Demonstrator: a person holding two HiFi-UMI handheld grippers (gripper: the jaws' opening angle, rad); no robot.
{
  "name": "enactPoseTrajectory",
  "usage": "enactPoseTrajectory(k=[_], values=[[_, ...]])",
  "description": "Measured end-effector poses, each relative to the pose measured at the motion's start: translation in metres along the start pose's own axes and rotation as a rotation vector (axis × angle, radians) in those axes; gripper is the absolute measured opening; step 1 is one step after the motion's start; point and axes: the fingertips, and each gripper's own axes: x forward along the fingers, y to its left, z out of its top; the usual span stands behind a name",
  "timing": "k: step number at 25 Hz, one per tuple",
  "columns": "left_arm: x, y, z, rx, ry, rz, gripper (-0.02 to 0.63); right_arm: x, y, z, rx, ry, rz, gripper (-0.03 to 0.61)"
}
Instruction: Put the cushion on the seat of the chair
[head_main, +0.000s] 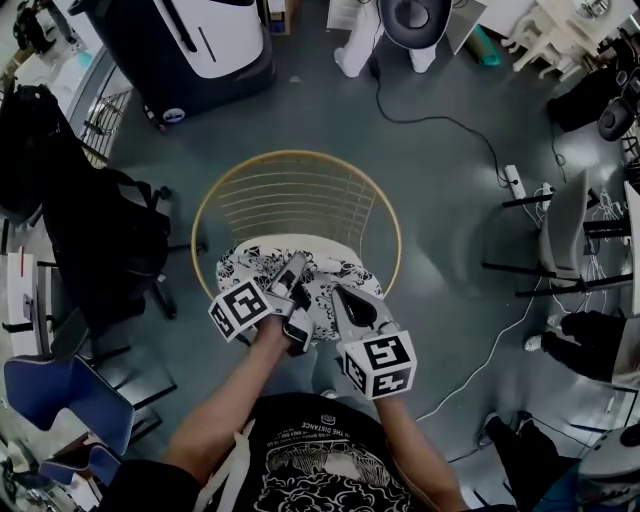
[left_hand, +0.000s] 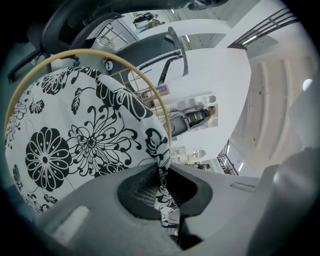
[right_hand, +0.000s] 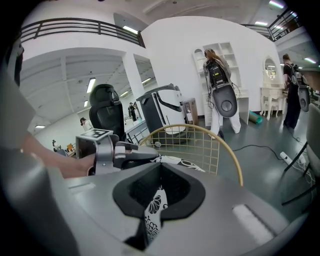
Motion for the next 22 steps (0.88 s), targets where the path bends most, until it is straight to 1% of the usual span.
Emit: enactPoseTrajectory(k=[6,10,14,19,22], values=[[0.039,0.028,0.018,-0.04,0.021,0.042,0.015,0.028,-0.014,0.001,0.026,0.038,-0.014,-0.002],[0.064,0.049,0.028,-0.047,0.035,0.076,0.017,0.048,-0.022,0.004,0.052,0.043,-0.006,-0.002],[0.08,0.072,0.031,-0.067,0.048,0.113,0.017,0.066,-0.03,0.009,0.053,0.036,-0.001,-0.002],[0.095,0.102,0.031,-0.099,0.058,0.163,0.018,0.085,-0.038,0.005,0.06,0.064,0.002,-0.002],[0.104,0.118,0.031,-0.094,0.074,0.188,0.02,0.091,-0.043,0.0,0.073,0.085,0.001,-0.002]])
